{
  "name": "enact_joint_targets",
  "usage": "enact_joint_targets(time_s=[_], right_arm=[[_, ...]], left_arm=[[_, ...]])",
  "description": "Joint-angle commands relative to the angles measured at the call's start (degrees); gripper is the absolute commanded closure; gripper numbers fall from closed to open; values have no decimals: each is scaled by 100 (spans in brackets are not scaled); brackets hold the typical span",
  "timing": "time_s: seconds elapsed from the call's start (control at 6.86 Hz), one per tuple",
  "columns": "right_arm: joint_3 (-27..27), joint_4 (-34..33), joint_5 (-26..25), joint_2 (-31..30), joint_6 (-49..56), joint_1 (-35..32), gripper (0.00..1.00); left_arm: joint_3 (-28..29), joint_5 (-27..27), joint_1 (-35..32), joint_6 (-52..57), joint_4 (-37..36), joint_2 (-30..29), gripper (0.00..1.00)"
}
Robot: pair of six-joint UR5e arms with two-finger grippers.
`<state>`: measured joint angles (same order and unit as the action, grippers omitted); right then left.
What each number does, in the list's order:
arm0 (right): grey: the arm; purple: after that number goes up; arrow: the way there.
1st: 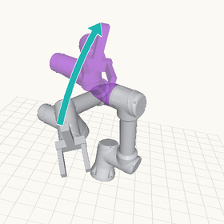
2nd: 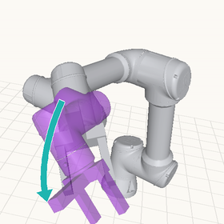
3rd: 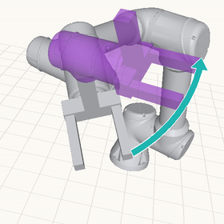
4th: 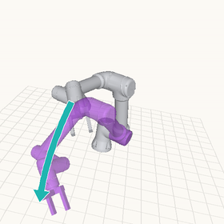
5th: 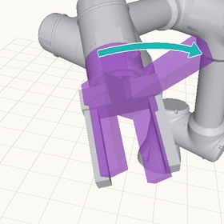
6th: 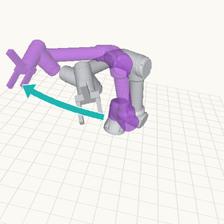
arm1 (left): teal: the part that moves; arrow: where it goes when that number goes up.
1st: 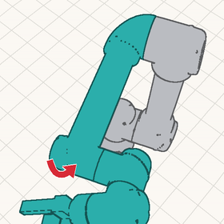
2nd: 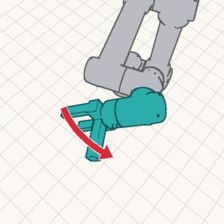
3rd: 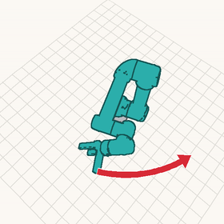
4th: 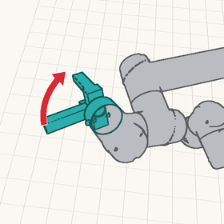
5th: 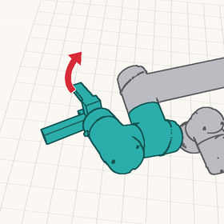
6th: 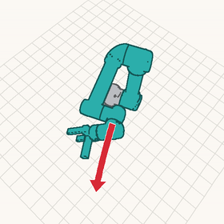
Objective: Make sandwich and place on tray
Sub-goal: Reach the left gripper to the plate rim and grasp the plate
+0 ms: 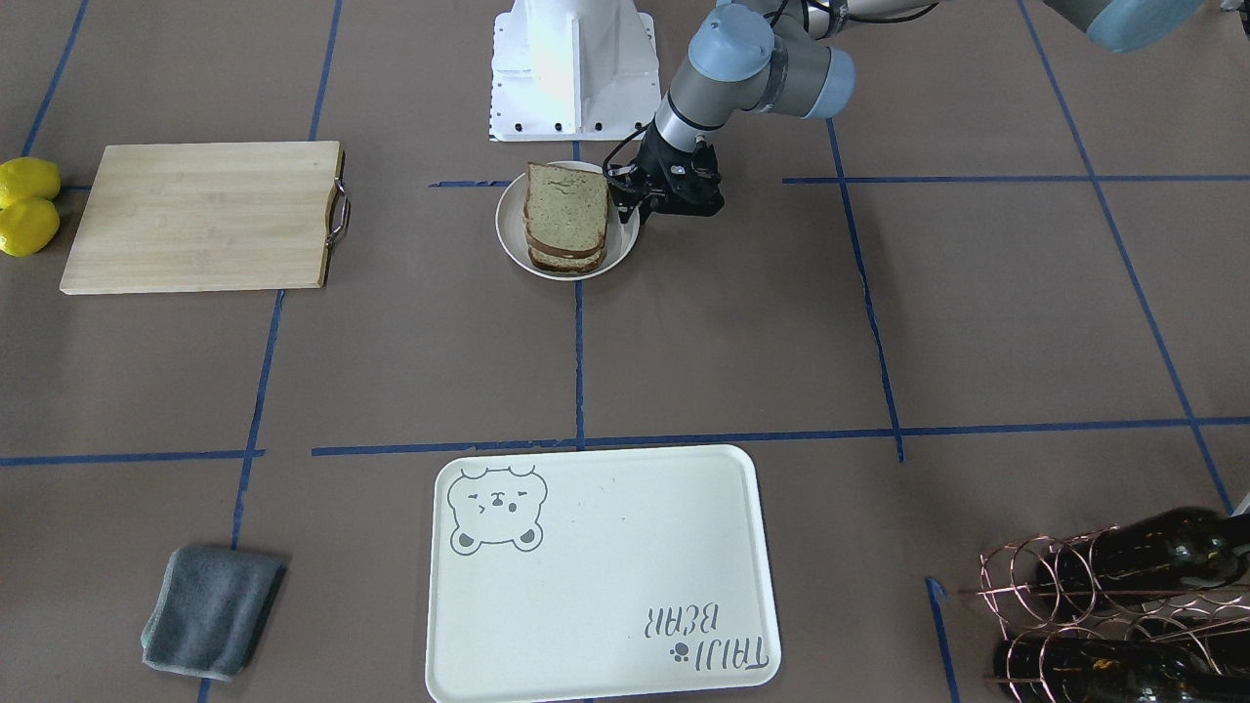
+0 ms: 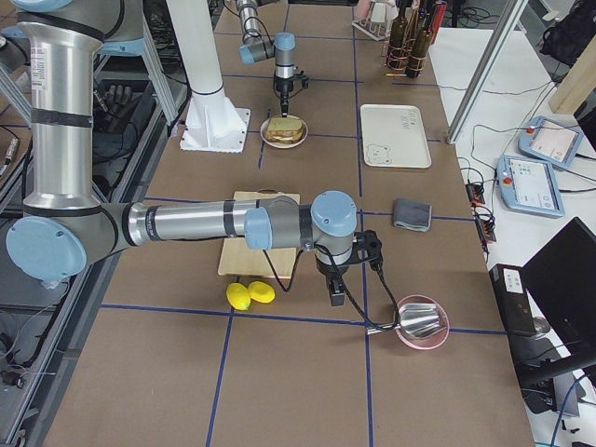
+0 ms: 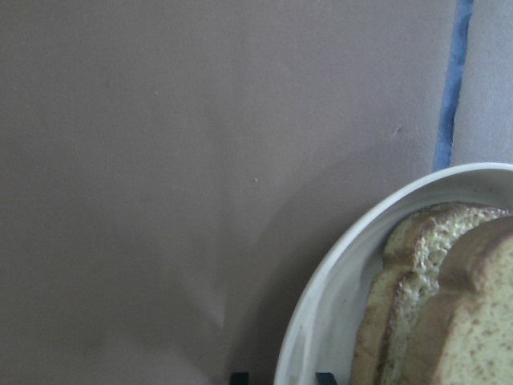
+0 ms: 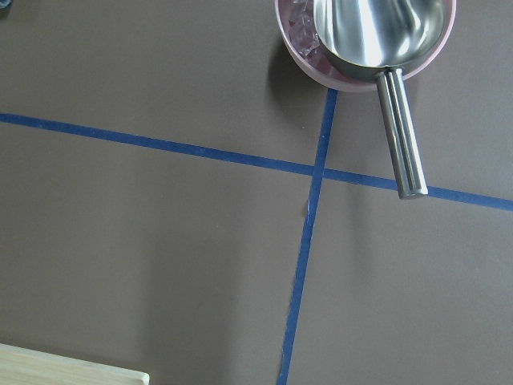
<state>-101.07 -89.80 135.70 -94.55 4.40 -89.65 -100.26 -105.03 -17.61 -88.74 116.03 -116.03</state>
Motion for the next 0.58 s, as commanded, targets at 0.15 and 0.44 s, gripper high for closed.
enact_joint_targets(time_s=[0.15, 0.44], right_arm=[[0, 6, 0, -2, -9, 0, 0], [0, 6, 0, -2, -18, 0, 0]], left_arm=[[-80, 131, -5, -3, 7, 27, 100], [-282, 254, -84, -20, 7, 10, 100]])
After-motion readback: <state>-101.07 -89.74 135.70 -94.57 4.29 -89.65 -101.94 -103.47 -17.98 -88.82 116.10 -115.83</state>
